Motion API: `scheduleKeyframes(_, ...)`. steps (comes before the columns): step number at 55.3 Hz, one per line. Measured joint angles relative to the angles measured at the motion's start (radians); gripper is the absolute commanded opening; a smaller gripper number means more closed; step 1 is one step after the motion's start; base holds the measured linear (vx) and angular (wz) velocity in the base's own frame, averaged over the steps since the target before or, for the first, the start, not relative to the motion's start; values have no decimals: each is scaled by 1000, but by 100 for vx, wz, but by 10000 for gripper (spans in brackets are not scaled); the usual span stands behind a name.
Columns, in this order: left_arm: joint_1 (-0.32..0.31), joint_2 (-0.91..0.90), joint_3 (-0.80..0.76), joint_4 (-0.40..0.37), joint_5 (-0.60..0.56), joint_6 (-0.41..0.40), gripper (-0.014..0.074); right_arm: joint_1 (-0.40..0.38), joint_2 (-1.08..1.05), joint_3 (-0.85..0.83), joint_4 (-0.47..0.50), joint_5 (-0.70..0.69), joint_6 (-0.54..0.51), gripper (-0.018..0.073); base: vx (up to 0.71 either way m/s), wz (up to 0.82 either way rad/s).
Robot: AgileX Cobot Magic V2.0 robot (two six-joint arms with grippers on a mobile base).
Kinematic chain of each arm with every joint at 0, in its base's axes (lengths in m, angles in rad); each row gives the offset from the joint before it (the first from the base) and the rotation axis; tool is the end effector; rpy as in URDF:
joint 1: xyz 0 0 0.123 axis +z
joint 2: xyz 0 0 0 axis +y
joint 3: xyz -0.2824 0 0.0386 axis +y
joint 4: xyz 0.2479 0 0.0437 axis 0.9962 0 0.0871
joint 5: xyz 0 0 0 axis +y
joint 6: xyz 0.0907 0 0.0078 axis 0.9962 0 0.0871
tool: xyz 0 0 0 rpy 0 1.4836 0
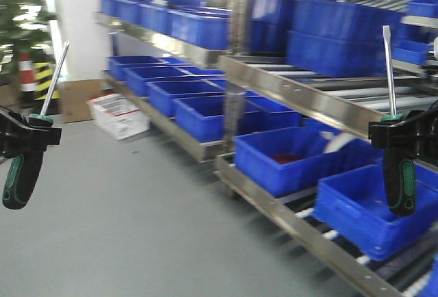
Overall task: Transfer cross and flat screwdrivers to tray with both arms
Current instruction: 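Drive up to the roller shelf with the grey metal tray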
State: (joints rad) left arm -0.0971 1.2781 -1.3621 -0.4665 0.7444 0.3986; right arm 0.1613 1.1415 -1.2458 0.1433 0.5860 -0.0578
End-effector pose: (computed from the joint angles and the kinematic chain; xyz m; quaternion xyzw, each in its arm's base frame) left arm 0.2701 -0.0542 0.4259 0.1375 0.8465 -0.1465 0.4930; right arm 0.2391 0.0462 0.4305 -0.0632 0.8279 0.0946 0.5492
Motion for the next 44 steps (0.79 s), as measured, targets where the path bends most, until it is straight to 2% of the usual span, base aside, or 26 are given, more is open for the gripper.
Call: scheduleKeyframes(44,0,0,0,0,0,0,0,0,0,0,0,0,0,-8,41,-71)
